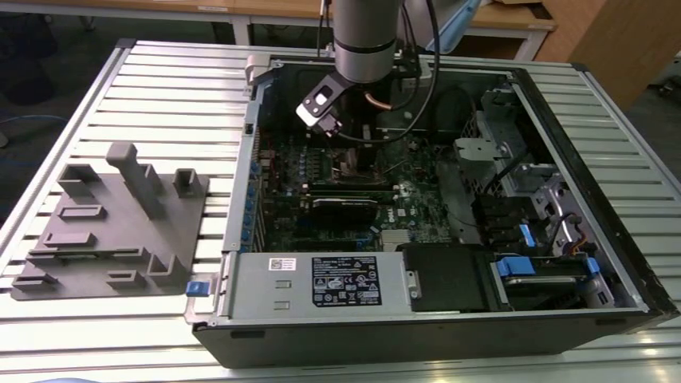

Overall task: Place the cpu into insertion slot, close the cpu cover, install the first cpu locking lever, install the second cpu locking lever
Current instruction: 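Place the cpu into insertion slot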

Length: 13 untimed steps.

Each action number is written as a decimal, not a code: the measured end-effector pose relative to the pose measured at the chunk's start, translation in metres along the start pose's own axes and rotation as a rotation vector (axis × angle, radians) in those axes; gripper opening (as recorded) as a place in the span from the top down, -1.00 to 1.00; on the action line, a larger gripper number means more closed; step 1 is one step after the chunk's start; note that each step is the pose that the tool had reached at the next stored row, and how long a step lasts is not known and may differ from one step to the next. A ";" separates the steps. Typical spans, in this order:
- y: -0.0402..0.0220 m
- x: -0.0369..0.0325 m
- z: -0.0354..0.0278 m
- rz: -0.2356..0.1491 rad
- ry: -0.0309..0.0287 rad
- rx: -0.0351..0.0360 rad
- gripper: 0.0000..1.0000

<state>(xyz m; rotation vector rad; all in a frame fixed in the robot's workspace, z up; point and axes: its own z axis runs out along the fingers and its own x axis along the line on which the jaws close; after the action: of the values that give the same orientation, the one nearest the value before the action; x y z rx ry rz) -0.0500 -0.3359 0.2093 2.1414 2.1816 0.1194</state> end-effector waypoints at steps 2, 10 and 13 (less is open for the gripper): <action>-0.0013 0.0000 0.0004 0.000 0.0002 -0.0002 -0.08; -0.0039 0.0001 0.0088 0.000 0.0004 -0.0002 -0.08; -0.0053 0.0001 0.0088 0.000 0.0001 -0.0001 -0.08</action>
<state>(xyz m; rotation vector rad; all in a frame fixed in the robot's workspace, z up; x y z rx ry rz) -0.0543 -0.3359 0.2000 2.1416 2.1814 0.1197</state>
